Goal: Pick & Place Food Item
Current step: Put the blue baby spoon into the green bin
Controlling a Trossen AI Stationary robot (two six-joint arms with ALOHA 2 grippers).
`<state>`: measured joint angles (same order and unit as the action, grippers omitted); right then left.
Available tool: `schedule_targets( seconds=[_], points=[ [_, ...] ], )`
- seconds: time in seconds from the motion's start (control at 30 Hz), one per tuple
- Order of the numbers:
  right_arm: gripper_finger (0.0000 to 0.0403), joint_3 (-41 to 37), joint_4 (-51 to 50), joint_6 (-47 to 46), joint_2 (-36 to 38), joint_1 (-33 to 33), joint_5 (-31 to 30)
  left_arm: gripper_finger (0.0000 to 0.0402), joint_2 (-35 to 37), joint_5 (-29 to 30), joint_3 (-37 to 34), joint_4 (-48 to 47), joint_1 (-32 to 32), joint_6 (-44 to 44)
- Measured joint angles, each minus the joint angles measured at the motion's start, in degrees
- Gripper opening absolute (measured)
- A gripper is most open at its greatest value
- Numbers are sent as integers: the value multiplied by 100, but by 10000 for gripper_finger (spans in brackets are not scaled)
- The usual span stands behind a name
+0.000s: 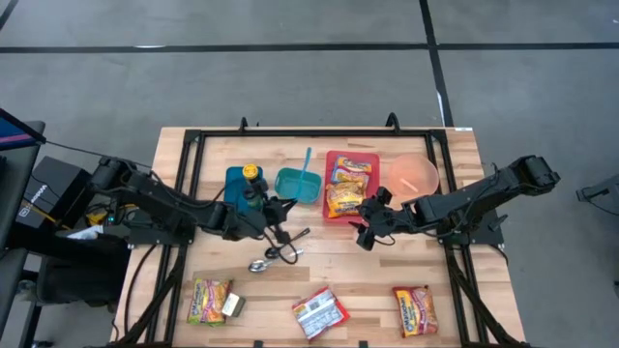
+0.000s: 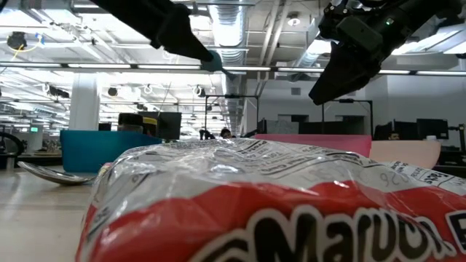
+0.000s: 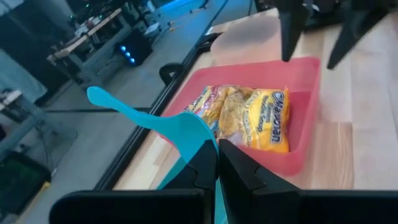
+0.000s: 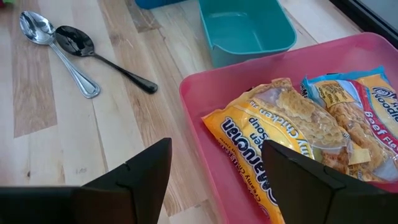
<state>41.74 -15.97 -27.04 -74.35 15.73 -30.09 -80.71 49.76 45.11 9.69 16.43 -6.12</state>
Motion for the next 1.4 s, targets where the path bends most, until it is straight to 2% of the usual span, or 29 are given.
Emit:
schedule_targets(
  seconds=[0.2,0.27,0.6,0.9,1.13,1.4],
  points=[
    [245,0,-14,-1,0,-2,-6,1,-196,116,461,-585,-70,375],
    [245,0,-15,-1,0,-2,-78,1,-286,285,665,-913,-66,522],
    [245,0,-116,-48,20,-12,-429,1,-716,277,1508,-2555,-149,1562],
    [245,1,-959,-683,350,-195,-799,1,-832,-371,1800,-3276,-670,2305],
    [245,0,-1020,-707,528,-251,-900,1,-832,-819,1800,-3434,-990,2741],
    [245,0,-1018,-707,540,-251,-900,1,-832,-835,2061,-3818,-1081,3177]
  ],
)
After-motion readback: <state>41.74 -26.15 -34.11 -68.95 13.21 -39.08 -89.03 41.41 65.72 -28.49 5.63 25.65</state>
